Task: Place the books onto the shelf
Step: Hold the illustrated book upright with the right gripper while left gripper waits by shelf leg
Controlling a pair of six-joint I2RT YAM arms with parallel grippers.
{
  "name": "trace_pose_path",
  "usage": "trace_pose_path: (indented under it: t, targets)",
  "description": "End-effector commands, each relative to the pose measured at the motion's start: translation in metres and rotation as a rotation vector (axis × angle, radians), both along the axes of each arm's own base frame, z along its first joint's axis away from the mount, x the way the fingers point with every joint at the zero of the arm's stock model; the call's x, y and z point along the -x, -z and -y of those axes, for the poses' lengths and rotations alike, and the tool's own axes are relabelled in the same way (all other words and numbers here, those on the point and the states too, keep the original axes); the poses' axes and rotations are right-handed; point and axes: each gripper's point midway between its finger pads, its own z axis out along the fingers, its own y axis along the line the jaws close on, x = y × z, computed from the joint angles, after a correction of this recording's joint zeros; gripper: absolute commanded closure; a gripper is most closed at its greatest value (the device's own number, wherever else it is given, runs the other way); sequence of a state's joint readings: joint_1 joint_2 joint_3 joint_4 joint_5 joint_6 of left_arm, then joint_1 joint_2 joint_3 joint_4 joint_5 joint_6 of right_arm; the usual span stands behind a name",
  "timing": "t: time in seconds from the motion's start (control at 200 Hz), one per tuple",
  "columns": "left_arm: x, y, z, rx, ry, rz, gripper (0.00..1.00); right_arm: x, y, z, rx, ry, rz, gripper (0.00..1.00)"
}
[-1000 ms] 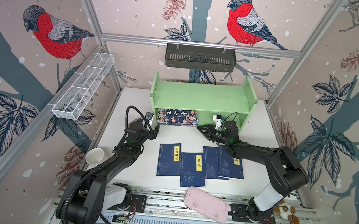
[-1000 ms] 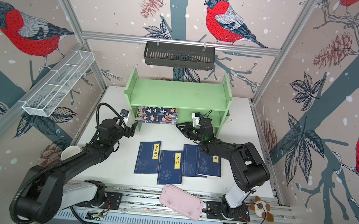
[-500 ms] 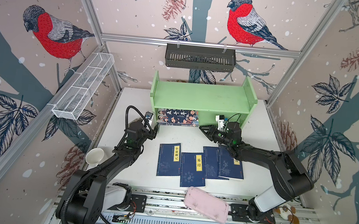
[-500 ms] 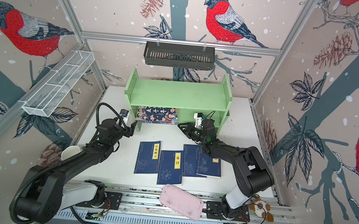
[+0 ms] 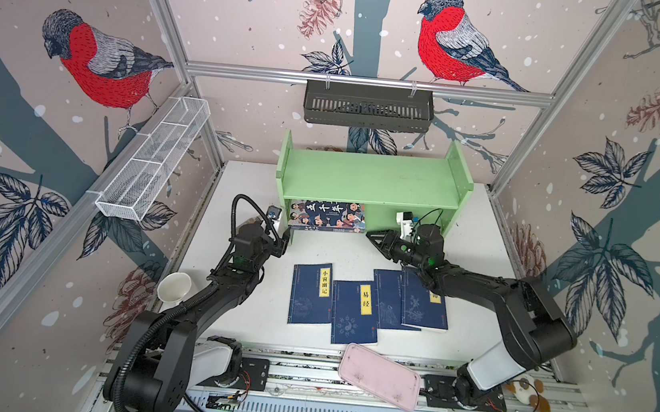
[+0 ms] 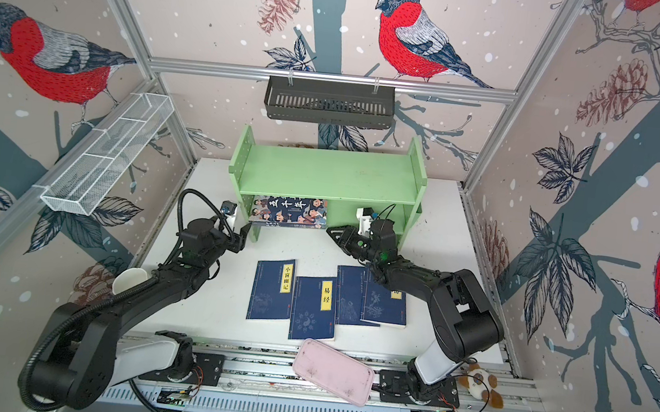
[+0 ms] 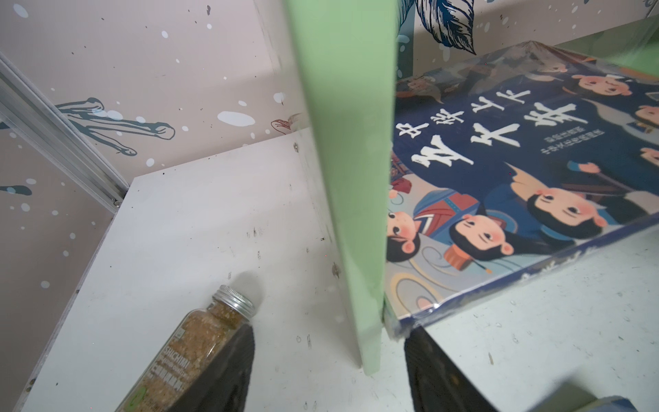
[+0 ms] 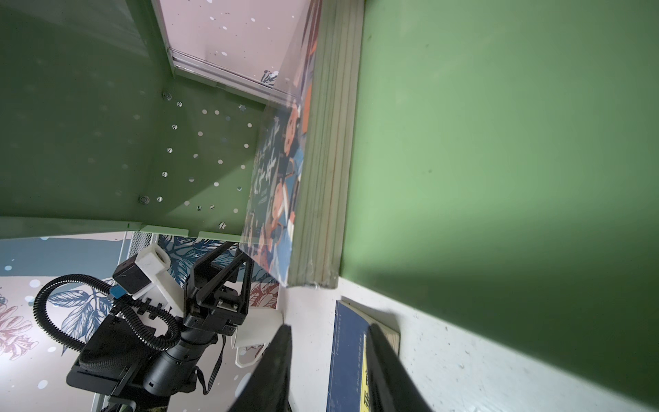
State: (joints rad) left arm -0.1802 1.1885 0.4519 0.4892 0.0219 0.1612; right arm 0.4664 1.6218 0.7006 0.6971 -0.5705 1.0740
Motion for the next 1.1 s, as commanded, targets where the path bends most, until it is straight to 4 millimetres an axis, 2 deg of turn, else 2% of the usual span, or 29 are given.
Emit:
trace_pose_path:
  t: [0.0,0.23,0.61,0.705,0.955,1.095]
  targets:
    - [-0.0058,-0.0139,-0.0031,-0.006,-0.018,0.068,0.24,-0.0030,-0.0066,-0.0009,-0.014,0.004,0.026,0.63]
    - [-0.0077,-0.0145,-0.0030,-0.012,-0.018,0.073,0.23,-0.0032,-0.0061,-0.0012,-0.015,0.003,0.026,0.63]
    - [-0.0071,-0.0148,-0.0031,-0.001,-0.020,0.076,0.36,-0.0013,-0.0066,-0.0008,-0.017,0.000,0.029,0.63]
    - [-0.0054,-0.0166,-0.0031,0.005,-0.021,0.080,0.36,-0.0013,-0.0058,-0.0008,-0.016,-0.001,0.029,0.63]
    - [-0.0022,-0.0137,-0.0039,-0.012,-0.017,0.069,0.23,-0.0020,-0.0073,-0.0007,-0.019,0.000,0.032,0.63]
    - [0.0009,-0.0132,-0.0045,-0.028,-0.012,0.076,0.19,-0.0007,-0.0084,0.0001,-0.021,0.000,0.035,0.63]
